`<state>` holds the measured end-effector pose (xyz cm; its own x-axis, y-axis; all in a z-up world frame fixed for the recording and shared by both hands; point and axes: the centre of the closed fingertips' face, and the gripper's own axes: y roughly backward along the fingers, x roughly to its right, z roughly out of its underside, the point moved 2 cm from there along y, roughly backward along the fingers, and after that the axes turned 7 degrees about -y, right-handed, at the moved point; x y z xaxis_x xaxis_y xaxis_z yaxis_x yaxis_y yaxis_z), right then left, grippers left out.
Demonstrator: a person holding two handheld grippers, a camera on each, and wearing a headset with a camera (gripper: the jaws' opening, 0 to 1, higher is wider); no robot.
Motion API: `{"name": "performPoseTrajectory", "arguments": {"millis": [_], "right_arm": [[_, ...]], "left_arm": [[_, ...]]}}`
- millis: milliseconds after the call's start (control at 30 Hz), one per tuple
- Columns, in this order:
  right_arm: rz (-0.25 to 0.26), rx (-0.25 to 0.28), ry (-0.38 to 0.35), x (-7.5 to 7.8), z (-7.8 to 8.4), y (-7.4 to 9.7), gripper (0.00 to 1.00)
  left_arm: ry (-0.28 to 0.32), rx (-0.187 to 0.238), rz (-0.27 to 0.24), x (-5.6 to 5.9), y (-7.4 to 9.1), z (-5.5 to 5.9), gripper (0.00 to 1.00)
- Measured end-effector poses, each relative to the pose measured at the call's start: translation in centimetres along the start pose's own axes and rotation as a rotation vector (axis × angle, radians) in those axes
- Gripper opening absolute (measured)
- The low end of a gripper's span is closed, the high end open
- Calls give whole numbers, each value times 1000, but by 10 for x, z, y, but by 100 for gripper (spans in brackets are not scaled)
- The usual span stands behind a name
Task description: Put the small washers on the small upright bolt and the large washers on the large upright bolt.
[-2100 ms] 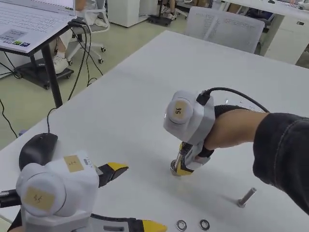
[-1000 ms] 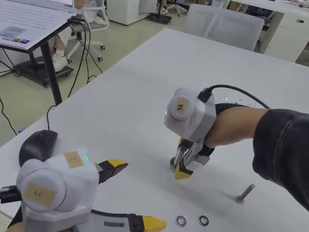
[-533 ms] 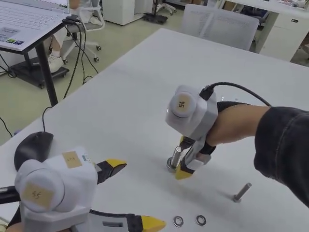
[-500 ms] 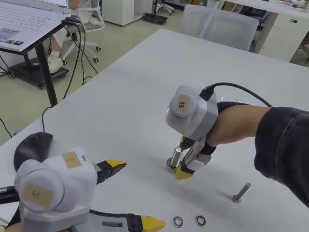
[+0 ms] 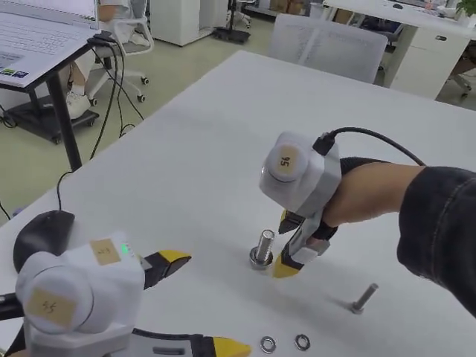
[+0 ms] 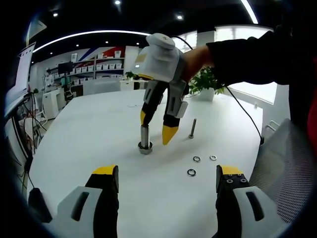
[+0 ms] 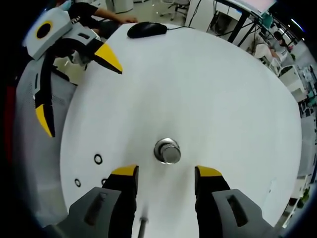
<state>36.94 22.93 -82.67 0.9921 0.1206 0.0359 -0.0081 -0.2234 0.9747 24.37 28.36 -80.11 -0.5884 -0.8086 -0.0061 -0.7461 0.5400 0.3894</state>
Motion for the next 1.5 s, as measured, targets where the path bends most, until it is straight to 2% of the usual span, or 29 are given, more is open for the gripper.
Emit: {"name": "performPoseTrajectory", "arguments": {"millis": [467, 900, 1267, 1500], "right_arm": [[14, 2, -13, -2, 7, 12, 47], [36, 25, -16, -12, 12, 25, 45], [53, 59, -31, -28, 16, 41, 44], [53, 90, -38, -45, 19, 52, 44]], "left_arm": [[-7, 0, 7, 1, 0, -4, 80], [-16, 3, 16, 2, -4, -7, 80], [-27, 3, 28, 5, -7, -9, 80], [-28, 6, 32, 6, -8, -11, 80]]}}
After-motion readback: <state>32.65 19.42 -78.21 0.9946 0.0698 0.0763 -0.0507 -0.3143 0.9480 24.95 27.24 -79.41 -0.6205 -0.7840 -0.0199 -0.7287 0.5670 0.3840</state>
